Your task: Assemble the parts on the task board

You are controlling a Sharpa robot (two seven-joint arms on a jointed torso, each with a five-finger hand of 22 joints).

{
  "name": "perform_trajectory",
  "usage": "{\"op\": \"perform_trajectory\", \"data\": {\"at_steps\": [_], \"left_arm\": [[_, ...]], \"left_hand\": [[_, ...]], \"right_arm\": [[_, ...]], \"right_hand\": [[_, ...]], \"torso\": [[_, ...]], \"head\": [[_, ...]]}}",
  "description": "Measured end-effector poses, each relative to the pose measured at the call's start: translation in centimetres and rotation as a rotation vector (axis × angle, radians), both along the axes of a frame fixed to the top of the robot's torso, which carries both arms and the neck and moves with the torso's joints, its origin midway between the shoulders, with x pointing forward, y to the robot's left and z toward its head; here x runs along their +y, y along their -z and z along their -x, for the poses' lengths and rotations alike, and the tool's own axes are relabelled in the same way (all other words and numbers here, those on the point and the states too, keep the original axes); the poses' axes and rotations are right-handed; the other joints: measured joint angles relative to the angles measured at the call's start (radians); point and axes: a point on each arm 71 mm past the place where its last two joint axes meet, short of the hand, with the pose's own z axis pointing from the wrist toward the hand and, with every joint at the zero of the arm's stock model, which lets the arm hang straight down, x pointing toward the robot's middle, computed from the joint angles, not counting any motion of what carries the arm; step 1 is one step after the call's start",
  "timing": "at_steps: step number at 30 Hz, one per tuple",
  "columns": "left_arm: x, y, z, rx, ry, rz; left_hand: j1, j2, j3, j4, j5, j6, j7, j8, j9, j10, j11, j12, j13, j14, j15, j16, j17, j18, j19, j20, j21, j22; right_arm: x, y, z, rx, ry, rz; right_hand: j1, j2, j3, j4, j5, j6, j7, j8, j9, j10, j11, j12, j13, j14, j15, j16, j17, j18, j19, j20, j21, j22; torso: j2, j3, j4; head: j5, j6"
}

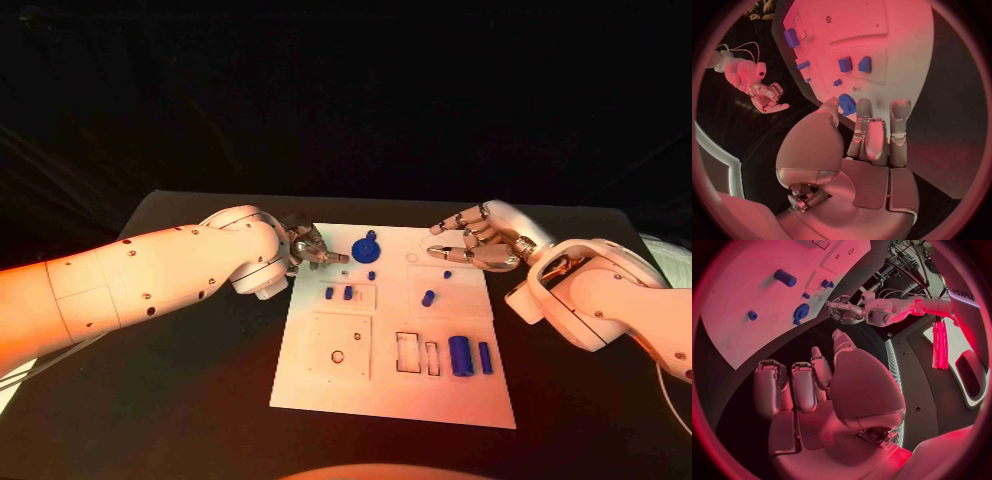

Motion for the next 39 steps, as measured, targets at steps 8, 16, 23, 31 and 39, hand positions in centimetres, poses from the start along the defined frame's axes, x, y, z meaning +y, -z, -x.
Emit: {"op": "perform_trajectory", "data": {"at_steps": [8, 16, 23, 31, 39], "left_arm": [[-4.0, -0.2, 0.1, -0.15, 0.211, 0.099], [-6.6, -0.3, 0.1, -0.335, 0.409, 0.013], [-7.6, 0.1, -0.2, -0.401, 0.492, -0.095], [-8.2, 1.0, -0.5, -0.408, 0.531, -0.177], [-8.2, 1.3, -0.6, -0.394, 0.544, -0.223]], "left_hand": [[0.331, -0.03, 0.157, -0.104, -0.03, -0.076, 0.071, -0.16, -0.186, -0.16, 0.075, -0.35, -0.318, -0.286, 0.054, -0.514, -0.497, 0.027, -0.181, 0.064, -0.36, -0.249], [0.334, -0.057, 0.157, -0.113, -0.144, 0.016, 0.052, -0.275, -0.348, -0.097, 0.076, -0.509, -0.536, -0.163, 0.056, -0.573, -0.582, 0.043, -0.063, 0.054, -0.417, -0.321], [0.328, -0.052, 0.147, -0.117, -0.144, 0.094, 0.044, -0.321, -0.417, -0.032, 0.06, -0.561, -0.625, 0.033, 0.036, -0.161, -0.187, 0.015, 0.149, 0.032, -0.167, -0.15], [0.328, -0.052, 0.173, -0.111, -0.144, 0.14, 0.037, -0.343, -0.451, 0.025, 0.051, -0.59, -0.666, 0.034, 0.034, -0.124, -0.188, -0.005, 0.215, 0.024, 0.024, 0.003], [0.328, -0.052, 0.206, -0.108, -0.144, 0.172, 0.034, -0.352, -0.464, 0.059, 0.045, -0.607, -0.682, 0.038, 0.031, -0.124, -0.211, -0.02, 0.226, 0.02, 0.086, 0.056]], "right_arm": [[0.0, 0.1, 0.0, 0.002, 0.0, 0.0], [0.1, 0.2, 0.0, 0.002, 0.0, -0.001], [0.1, 0.2, 0.0, 0.003, 0.0, -0.002], [0.0, 0.2, -0.1, 0.002, 0.004, 0.0], [0.0, 0.2, -0.2, 0.001, 0.005, -0.001]], "right_hand": [[0.0, 0.0, -0.003, 0.003, 0.0, 0.0, 0.0, 0.0, 0.0, 0.0, 0.0, 0.0, 0.0, 0.0, 0.0, 0.0, 0.0, 0.0, 0.0, 0.0, 0.0, 0.0], [0.0, 0.0, -0.003, 0.003, 0.0, 0.0, 0.0, 0.0, 0.0, 0.0, 0.0, 0.0, 0.0, 0.0, 0.0, 0.0, 0.0, 0.0, 0.0, 0.0, 0.0, 0.0], [0.0, 0.0, -0.003, 0.003, 0.006, 0.0, 0.0, 0.0, 0.0, -0.001, 0.001, 0.0, 0.0, 0.0, 0.0, 0.0, -0.002, 0.0, 0.0, 0.0, 0.0, 0.0], [0.0, 0.0, -0.003, 0.003, 0.012, 0.0, 0.0, 0.0, 0.0, -0.001, 0.001, 0.0, 0.0, 0.0, 0.0, 0.0, -0.002, 0.0, 0.0, 0.0, 0.0, 0.0], [0.005, 0.005, -0.003, 0.003, 0.012, 0.0, 0.0, 0.0, 0.0, -0.001, 0.001, 0.002, 0.0, 0.0, 0.0, 0.0, -0.002, 0.0, 0.0, 0.0, 0.0, 0.0]], "torso": [[0.001, -0.0006, -0.0018], [0.001, 0.0001, -0.0022], [0.001, 0.0001, -0.0019], [0.002, -0.001, -0.0016], [0.002, -0.0007, -0.0009]], "head": [[-0.009, 0.006], [-0.015, 0.011], [-0.019, 0.013], [-0.018, 0.012], [-0.019, 0.009]]}}
